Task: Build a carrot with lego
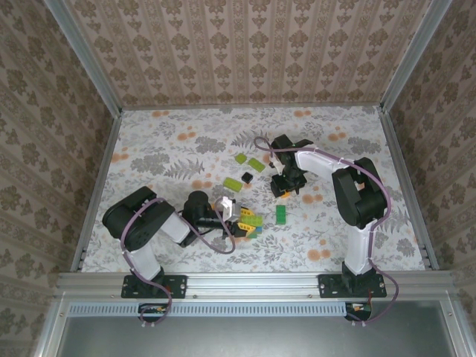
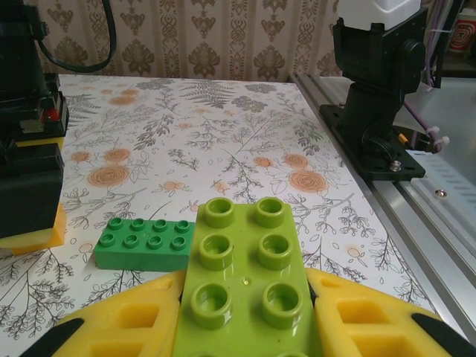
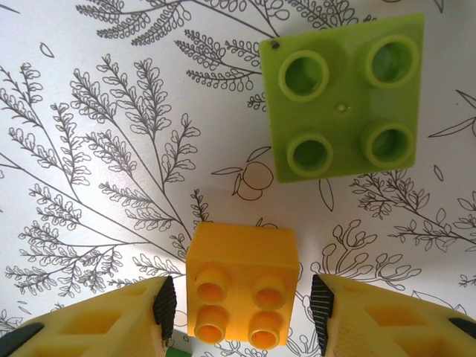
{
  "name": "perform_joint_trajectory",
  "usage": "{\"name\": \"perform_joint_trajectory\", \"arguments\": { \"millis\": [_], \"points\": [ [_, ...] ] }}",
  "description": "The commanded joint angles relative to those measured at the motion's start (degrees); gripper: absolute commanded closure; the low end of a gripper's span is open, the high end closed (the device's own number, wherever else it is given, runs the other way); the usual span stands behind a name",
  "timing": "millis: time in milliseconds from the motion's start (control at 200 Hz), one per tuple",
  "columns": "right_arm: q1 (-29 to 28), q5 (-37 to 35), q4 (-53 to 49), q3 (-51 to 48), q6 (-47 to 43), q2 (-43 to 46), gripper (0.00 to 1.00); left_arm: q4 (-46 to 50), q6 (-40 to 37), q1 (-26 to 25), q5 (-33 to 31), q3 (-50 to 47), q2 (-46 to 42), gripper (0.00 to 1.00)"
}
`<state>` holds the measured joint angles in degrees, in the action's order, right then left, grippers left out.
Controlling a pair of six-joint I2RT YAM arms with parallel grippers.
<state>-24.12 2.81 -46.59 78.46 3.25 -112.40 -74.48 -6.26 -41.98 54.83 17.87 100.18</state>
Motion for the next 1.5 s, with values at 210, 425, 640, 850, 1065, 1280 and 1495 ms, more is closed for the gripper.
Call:
{"name": "perform_joint_trajectory", "arguments": {
  "millis": [210, 425, 640, 850, 1065, 1280, 1495],
  "points": [
    [0.5, 1.5, -0.2, 0.9, 0.4, -0.9, 0.59, 0.7, -3.1, -0.2, -0.7, -1.5, -0.6, 0.7],
    [0.6, 3.0, -0.2, 0.5, 2.3, 2.5, 0.64, 2.8, -4.6, -0.2, -1.0, -1.5, -1.8, 0.7],
    [0.2, 4.5, -3.2, 0.1, 7.6, 9.9, 0.7, 2.7, -4.7, -0.5, -1.4, -1.4, -1.5, 0.71],
    [-2.3, 2.6, -10.4, 1.6, 13.0, 17.1, 0.72, 1.9, -4.9, -0.6, -1.6, -1.2, -0.1, 0.71],
    [-8.9, 1.6, -13.5, -0.6, 21.5, 22.5, 0.72, 1.8, -5.4, -1.0, -2.6, -1.0, 1.2, 0.71],
    [-16.2, 0.2, -14.4, -1.7, 29.8, 24.9, 0.72, 1.8, -5.5, -1.0, -3.0, -1.1, 1.2, 0.71],
    [-20.5, 1.0, -13.0, -4.2, 35.6, 26.8, 0.73, 2.0, -5.7, -1.2, -3.6, -0.8, 1.6, 0.71]
  ]
}}
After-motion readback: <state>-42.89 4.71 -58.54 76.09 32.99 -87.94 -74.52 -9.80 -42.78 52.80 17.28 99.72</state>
